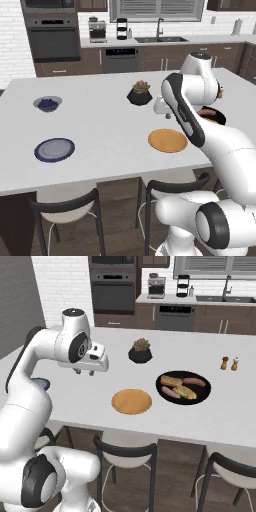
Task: Place one bun and one sausage from the bowl on each plate.
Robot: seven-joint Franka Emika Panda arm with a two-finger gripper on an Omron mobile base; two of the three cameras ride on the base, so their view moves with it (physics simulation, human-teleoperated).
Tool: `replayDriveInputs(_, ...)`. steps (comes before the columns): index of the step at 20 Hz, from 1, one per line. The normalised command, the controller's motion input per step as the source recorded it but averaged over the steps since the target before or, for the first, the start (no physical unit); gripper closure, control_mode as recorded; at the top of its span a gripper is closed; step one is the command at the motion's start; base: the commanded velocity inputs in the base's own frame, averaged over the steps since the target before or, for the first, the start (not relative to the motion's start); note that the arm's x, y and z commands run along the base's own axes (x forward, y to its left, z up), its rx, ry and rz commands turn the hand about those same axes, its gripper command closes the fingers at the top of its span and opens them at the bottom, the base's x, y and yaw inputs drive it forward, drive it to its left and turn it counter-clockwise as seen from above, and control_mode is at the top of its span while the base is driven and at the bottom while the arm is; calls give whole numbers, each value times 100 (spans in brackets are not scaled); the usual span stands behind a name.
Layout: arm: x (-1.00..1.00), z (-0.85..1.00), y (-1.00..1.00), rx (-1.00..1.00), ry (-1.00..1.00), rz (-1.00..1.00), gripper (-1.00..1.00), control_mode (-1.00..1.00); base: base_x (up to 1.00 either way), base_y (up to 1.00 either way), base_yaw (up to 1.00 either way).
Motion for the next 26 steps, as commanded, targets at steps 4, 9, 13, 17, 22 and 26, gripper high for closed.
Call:
replayDriveInputs(4,-33,0,0,0,-7,0,-100,-100,0,0,0)
replayDriveInputs(9,-40,0,-4,0,-5,0,-100,100,-21,-51,0)
replayDriveInputs(13,0,0,0,0,0,0,-100,100,1,-100,-4)
replayDriveInputs(17,0,0,0,0,0,0,-100,100,13,-99,-4)
replayDriveInputs(22,0,0,0,0,0,0,-100,100,79,-54,0)
replayDriveInputs(26,0,0,0,0,0,0,-100,100,100,0,0)
